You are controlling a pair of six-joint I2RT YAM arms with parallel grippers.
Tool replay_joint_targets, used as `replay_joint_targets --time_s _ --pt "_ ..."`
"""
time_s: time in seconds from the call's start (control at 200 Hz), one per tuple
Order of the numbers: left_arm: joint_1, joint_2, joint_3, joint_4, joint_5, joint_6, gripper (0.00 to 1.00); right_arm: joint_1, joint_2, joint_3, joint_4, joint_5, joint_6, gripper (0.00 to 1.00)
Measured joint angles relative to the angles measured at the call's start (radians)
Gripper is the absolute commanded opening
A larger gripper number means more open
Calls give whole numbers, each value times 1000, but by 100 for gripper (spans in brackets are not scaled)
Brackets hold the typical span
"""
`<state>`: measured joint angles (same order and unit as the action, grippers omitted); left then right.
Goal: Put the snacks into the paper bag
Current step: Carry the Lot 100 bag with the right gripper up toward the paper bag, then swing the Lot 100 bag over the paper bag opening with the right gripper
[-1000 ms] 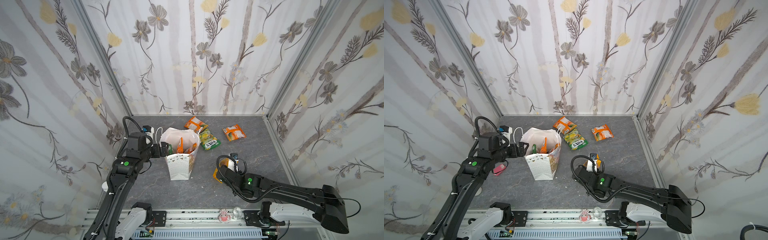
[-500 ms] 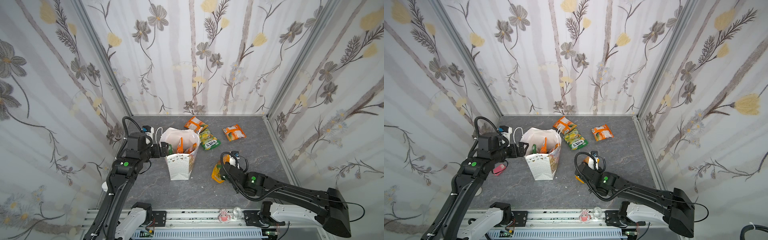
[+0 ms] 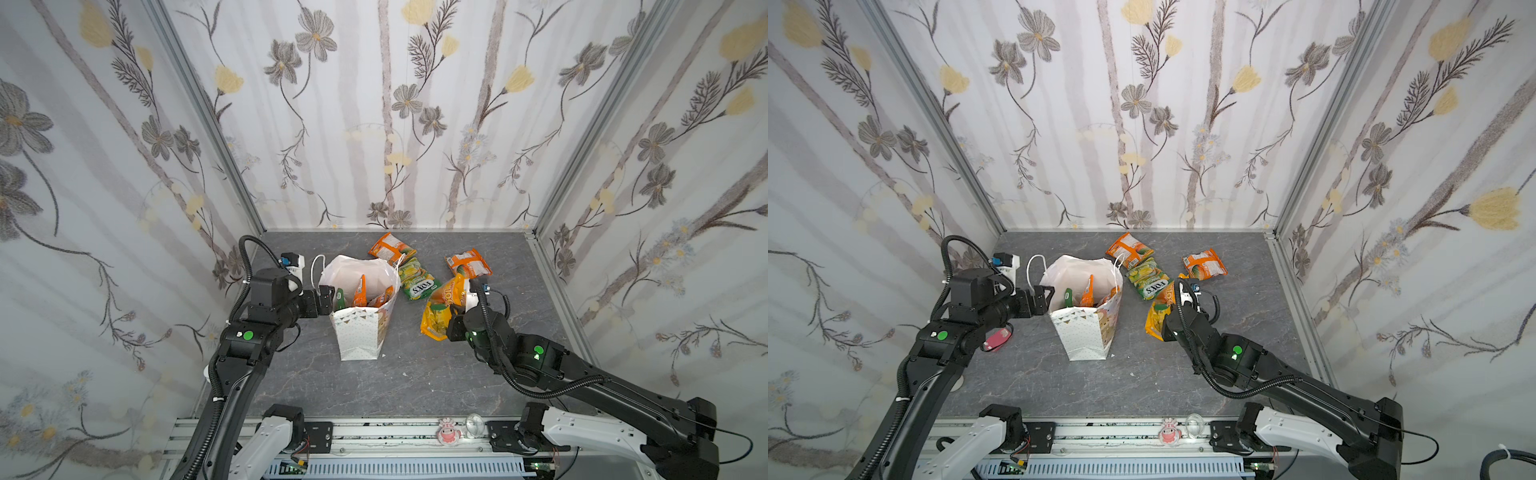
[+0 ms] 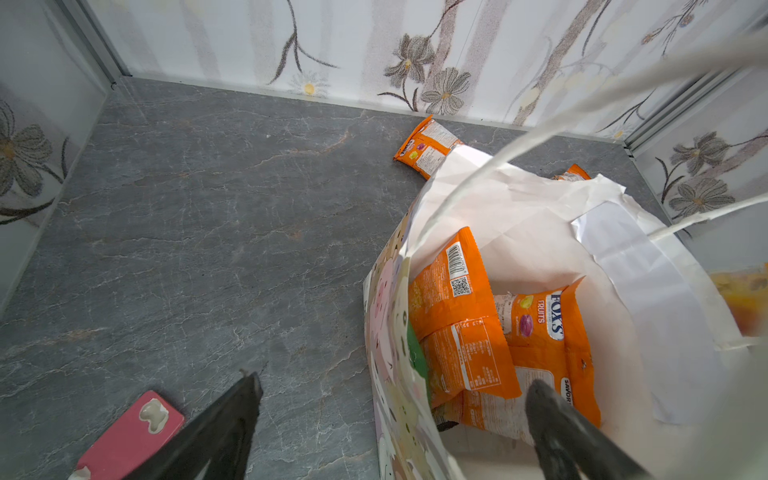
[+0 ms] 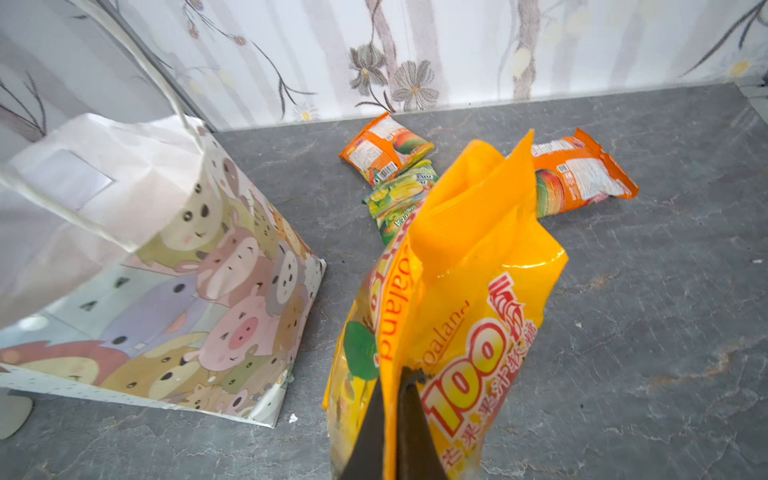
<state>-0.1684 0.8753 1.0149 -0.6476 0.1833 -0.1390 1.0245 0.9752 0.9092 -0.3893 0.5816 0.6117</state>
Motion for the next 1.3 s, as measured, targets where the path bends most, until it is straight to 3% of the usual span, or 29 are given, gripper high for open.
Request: replay_joint_targets --time_s 0.345,0.749,1.304 --pt "0 -16 -4 0 -19 0 100 -1 103 256 -88 -77 -146 0" --pt "0 -16 0 1 -22 0 100 12 188 515 -235 -107 -213 0" --pt "0 -15 -18 1 0 -14 100 80 331 860 -232 -147 -378 0"
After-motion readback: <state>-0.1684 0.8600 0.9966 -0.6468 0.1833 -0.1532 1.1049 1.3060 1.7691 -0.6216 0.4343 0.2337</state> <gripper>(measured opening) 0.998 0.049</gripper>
